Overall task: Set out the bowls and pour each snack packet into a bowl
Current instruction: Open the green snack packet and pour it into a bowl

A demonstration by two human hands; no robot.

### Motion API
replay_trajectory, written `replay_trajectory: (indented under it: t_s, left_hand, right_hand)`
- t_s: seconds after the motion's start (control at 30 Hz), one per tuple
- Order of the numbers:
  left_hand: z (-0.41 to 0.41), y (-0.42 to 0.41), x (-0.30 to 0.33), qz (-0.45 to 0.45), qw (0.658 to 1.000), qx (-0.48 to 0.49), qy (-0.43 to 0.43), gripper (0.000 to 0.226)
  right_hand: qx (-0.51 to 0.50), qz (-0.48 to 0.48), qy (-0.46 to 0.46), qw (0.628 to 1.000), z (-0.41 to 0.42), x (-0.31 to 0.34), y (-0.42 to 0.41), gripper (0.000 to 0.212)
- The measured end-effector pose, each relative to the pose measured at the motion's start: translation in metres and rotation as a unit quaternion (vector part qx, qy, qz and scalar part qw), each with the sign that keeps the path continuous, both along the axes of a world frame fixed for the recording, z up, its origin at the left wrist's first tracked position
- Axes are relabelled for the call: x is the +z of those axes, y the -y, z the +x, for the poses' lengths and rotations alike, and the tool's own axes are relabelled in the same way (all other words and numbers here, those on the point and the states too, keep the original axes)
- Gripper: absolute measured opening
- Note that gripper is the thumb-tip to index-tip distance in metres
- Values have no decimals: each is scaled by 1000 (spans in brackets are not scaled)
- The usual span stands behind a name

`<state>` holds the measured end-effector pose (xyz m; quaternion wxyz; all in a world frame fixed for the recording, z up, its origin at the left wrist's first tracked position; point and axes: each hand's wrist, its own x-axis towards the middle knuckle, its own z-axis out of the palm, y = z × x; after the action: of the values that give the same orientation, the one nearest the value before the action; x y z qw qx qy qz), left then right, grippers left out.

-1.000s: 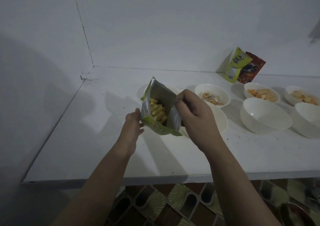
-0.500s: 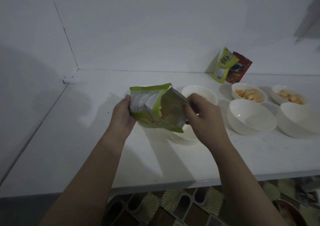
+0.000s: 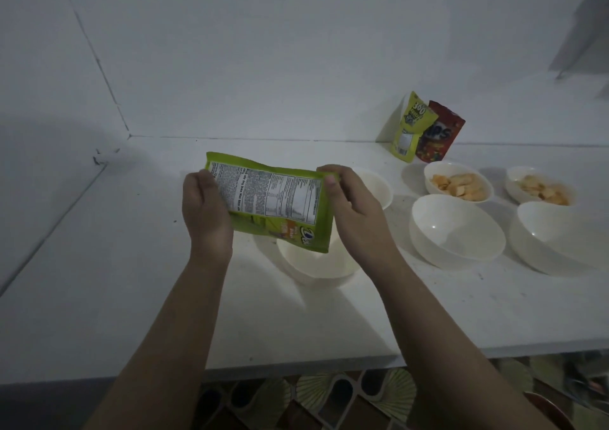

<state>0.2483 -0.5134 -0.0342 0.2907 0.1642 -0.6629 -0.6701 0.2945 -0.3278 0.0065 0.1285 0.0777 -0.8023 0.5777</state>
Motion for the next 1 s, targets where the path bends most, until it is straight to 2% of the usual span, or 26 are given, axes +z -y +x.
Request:
replay_trajectory:
  t_s: [0.13, 0.33, 0.47, 0.6, 1.0]
  left_hand:
    - [9, -5, 6, -90, 995, 25, -27, 30]
    - [16, -12, 13, -155, 986, 37, -48, 23]
    - [19, -15, 16, -180, 981, 31, -62, 21]
    - [19, -16, 18, -196, 978, 27, -72, 21]
    - [18, -16, 19, -215, 973, 11, -83, 23]
  right_hand:
    - [-24, 14, -19, 999, -7, -10, -6, 14]
    - [-68, 52, -37, 996, -11, -19, -17, 12]
    - [-78, 124, -60, 987, -14, -23, -24, 12]
    - [-80, 156, -68, 982, -14, -25, -30, 9]
    - [-69, 144, -69, 985, -12, -30, -31, 12]
